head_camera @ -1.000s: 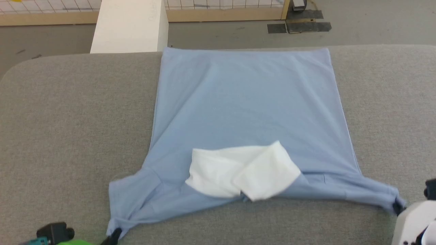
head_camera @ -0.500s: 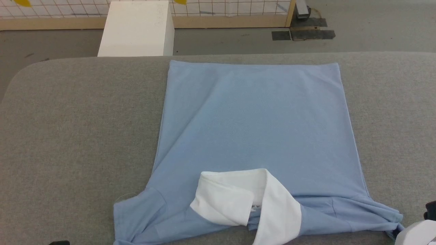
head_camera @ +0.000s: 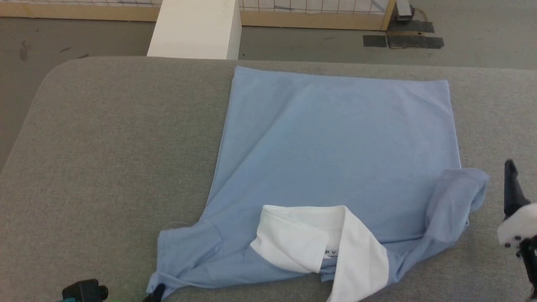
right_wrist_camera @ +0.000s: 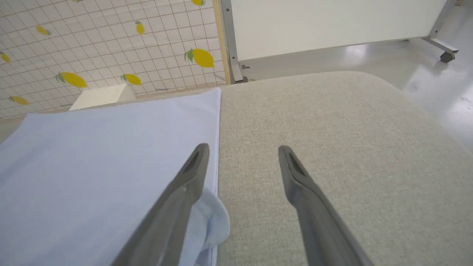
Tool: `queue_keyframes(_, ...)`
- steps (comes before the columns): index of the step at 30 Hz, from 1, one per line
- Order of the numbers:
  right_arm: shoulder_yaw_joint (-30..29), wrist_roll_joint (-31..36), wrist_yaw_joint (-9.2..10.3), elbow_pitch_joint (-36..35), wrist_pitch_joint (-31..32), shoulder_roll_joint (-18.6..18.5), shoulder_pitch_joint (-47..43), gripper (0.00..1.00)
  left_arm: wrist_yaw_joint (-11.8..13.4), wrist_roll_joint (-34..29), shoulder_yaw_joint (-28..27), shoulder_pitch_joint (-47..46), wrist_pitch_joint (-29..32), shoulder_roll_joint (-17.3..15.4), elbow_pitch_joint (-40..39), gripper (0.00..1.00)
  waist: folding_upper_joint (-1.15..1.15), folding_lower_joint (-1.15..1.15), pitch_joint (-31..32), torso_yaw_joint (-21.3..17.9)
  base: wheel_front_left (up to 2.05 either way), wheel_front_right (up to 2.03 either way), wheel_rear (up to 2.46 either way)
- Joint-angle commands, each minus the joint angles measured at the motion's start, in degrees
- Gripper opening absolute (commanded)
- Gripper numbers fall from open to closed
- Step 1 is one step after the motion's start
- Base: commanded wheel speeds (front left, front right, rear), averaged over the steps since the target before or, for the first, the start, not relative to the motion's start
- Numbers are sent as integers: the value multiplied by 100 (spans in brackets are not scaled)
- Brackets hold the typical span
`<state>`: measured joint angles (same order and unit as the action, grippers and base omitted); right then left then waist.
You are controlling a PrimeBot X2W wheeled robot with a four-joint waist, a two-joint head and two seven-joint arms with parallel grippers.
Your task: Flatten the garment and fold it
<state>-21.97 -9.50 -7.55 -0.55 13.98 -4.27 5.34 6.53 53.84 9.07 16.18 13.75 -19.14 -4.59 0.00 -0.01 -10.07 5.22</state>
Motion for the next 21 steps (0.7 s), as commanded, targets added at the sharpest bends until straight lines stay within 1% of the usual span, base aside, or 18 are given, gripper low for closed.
queue_keyframes(1, 14, 37, 6, 181, -163, -90, 355, 100, -43, -94, 25, -198, -34, 11, -54, 0, 0, 1, -85, 180, 0, 0, 0)
queue_keyframes(4, 60, 46, 6, 668, -245, -299, 919, 100, -53, -203, 146, -391, 7, 5, -180, 0, 0, 1, -157, 395, 0, 0, 0)
queue_keyframes(7, 69, 116, 6, 1134, -179, -517, 1443, 100, -39, -271, 243, -513, 55, 19, -329, 0, 0, 1, -247, 596, 0, 0, 0)
queue_keyframes(10, 15, 218, 6, 1582, -88, -735, 2006, 100, -47, -305, 334, -609, 83, 55, -492, 0, 0, 1, -431, 818, 0, 0, 0)
queue_keyframes(13, -44, 334, 6, 2030, 55, -974, 2579, 100, -107, -328, 405, -758, 37, 123, -477, 0, 0, 1, -686, 1027, 0, 0, 0)
queue_keyframes(18, -363, 633, 6, 2705, 582, -1310, 3466, 100, -211, -344, 524, -1010, -48, 268, -423, 0, 0, 1, -1212, 1373, 0, 0, 0)
queue_keyframes(21, -564, 864, 6, 2922, 953, -1438, 3878, 100, -272, -352, 599, -1138, -101, 359, -390, 0, 0, 1, -1502, 1539, 0, 0, 0)
